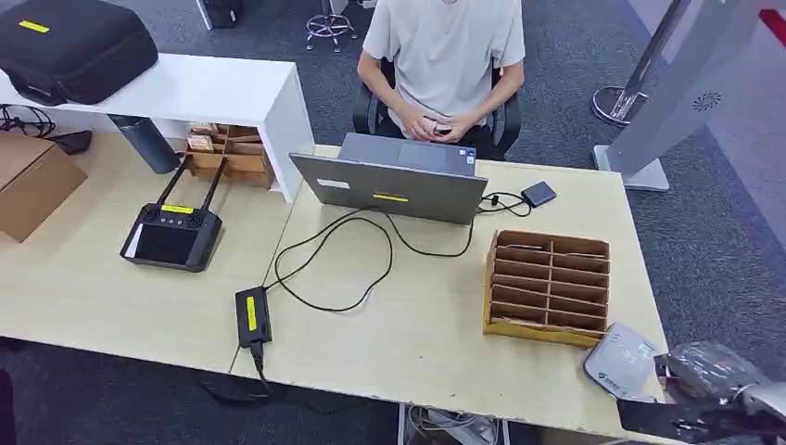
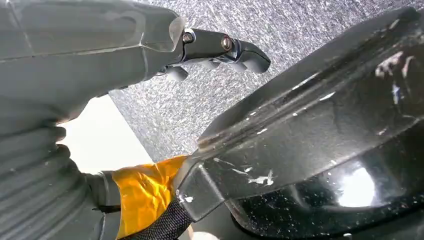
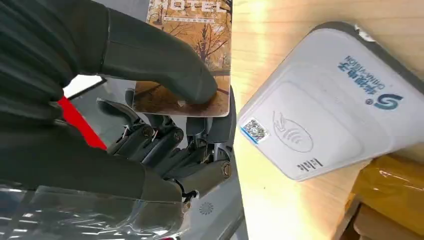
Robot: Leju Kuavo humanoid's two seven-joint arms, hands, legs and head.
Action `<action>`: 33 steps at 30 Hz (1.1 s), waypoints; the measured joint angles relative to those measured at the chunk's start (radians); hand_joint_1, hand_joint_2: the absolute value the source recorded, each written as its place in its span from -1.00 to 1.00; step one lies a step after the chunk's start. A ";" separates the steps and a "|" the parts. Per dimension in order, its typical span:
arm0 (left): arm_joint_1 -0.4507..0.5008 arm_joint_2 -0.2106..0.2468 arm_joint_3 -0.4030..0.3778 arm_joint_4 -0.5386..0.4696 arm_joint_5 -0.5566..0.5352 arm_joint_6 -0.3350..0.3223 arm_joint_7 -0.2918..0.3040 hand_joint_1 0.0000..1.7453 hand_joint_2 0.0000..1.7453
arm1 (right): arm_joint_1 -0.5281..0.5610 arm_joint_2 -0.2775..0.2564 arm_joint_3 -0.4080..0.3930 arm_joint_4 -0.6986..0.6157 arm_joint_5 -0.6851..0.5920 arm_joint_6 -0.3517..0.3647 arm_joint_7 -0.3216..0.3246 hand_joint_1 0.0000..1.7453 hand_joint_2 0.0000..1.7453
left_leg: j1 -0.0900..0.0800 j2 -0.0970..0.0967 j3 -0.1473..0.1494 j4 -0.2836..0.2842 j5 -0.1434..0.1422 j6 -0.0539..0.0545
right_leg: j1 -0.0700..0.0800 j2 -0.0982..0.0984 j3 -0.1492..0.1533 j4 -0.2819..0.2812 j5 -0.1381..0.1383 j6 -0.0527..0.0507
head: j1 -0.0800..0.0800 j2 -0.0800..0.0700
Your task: Pass the card to the sensor for recognition and then transmit it.
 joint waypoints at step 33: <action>-0.010 0.011 -0.085 -0.011 0.100 0.010 -0.010 -1.00 1.00 | 0.188 0.283 -0.257 0.024 0.198 -0.126 -0.139 1.00 1.00 | 0.000 0.001 0.001 0.000 0.000 0.000 | 0.000 0.001 0.000 0.000 0.000 0.000 | 0.000 0.000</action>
